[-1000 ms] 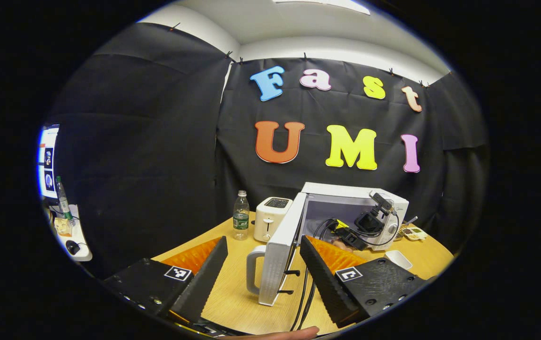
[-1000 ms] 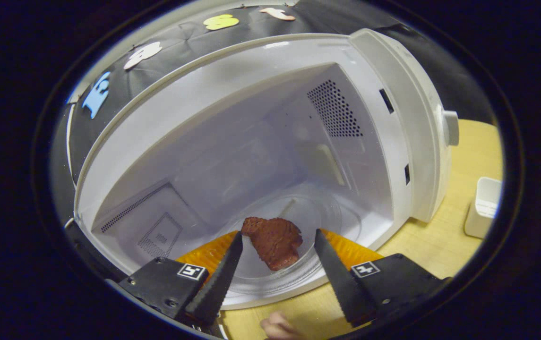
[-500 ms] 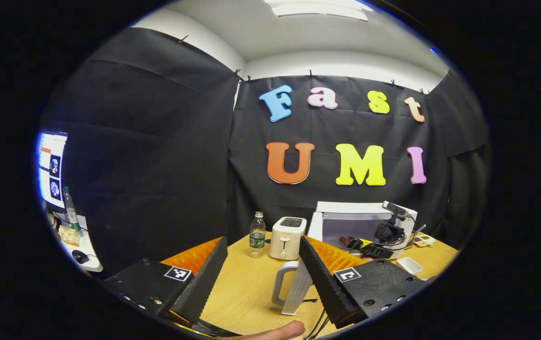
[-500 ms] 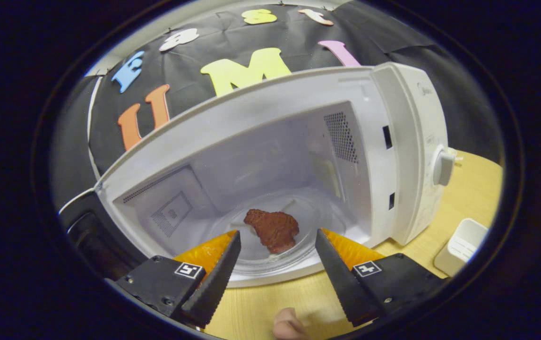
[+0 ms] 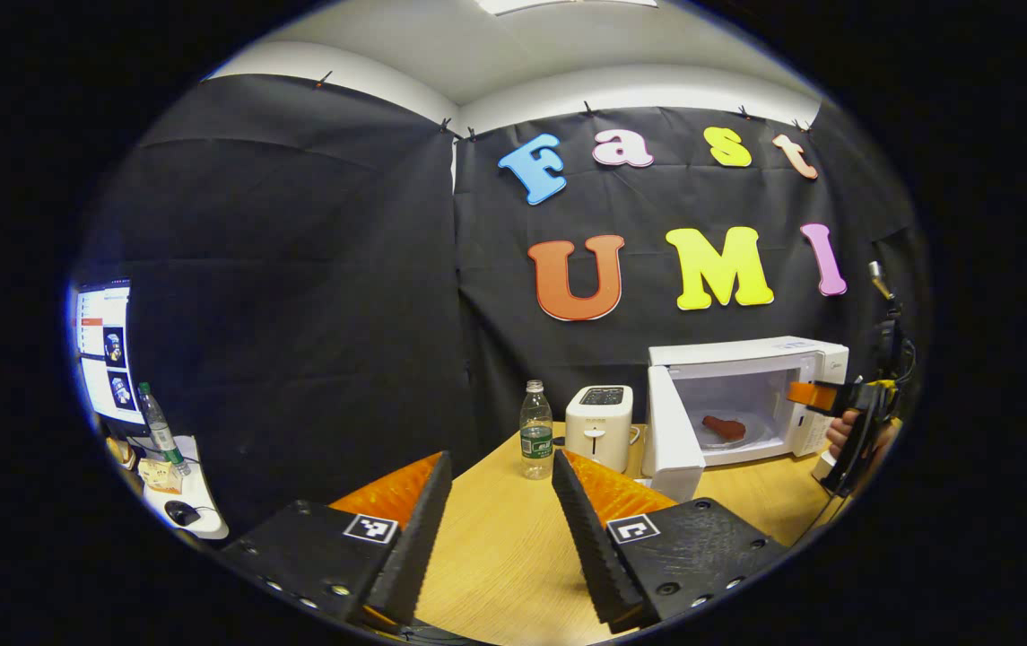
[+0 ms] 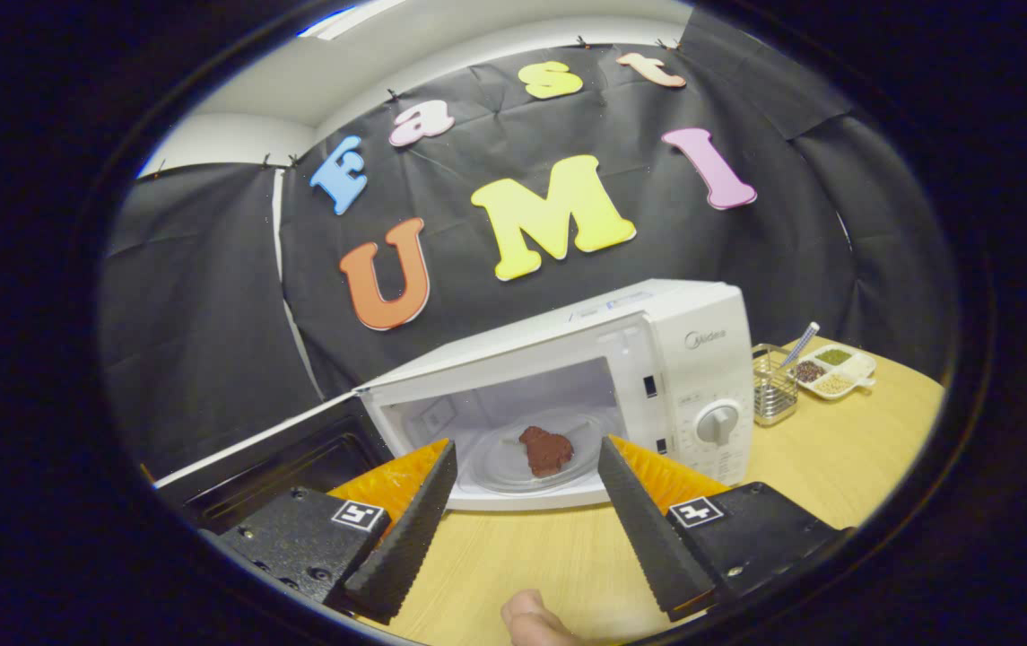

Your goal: Open the microwave oven with the left hand, put the food in, and close the microwave oven.

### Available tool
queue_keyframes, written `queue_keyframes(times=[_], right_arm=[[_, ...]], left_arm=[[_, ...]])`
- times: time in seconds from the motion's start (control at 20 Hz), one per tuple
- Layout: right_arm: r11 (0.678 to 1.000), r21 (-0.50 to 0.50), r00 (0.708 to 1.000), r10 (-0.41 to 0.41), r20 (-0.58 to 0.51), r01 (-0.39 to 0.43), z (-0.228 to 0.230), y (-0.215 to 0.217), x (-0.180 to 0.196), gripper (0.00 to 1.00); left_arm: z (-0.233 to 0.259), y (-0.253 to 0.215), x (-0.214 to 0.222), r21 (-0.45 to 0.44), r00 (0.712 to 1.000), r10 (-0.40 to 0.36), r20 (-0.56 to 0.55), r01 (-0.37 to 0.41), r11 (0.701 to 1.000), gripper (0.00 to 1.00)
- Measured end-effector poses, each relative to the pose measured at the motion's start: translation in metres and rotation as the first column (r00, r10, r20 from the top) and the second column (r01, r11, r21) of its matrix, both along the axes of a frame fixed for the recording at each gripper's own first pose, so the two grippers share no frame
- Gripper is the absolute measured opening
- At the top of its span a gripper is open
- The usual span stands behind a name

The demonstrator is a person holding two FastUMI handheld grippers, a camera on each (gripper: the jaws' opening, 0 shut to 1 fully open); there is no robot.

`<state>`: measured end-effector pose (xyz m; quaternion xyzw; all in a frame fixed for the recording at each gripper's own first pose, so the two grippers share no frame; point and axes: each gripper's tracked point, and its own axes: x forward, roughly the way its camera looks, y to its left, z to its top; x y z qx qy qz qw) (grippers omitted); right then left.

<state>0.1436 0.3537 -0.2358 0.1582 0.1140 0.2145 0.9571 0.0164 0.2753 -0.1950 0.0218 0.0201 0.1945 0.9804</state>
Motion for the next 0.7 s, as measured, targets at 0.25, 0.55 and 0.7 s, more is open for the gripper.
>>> queue_keyframes(times=[0.25, 0.55, 0.7], right_arm=[[1.0, -0.008, 0.999, -0.03, 0.031, 0.03, 0.03, -0.072, -0.033, 1.0], [0.998, -0.042, 0.997, -0.041, 0.059, 0.044, 0.058, -0.122, -0.06, 1.0], [0.994, -0.089, 0.994, -0.052, 0.097, 0.061, 0.067, -0.145, -0.072, 1.0]], left_arm=[[-0.023, 0.007, 0.021, -0.094, 1.0, -0.017, 0.001, 0.017, 0.995, 0.11], [-0.06, -0.001, 0.04, -0.138, 0.995, -0.097, -0.039, 0.091, 0.986, 0.0], [-0.071, -0.01, 0.048, -0.143, 0.99, -0.131, -0.057, 0.122, 0.982, 0.0]])
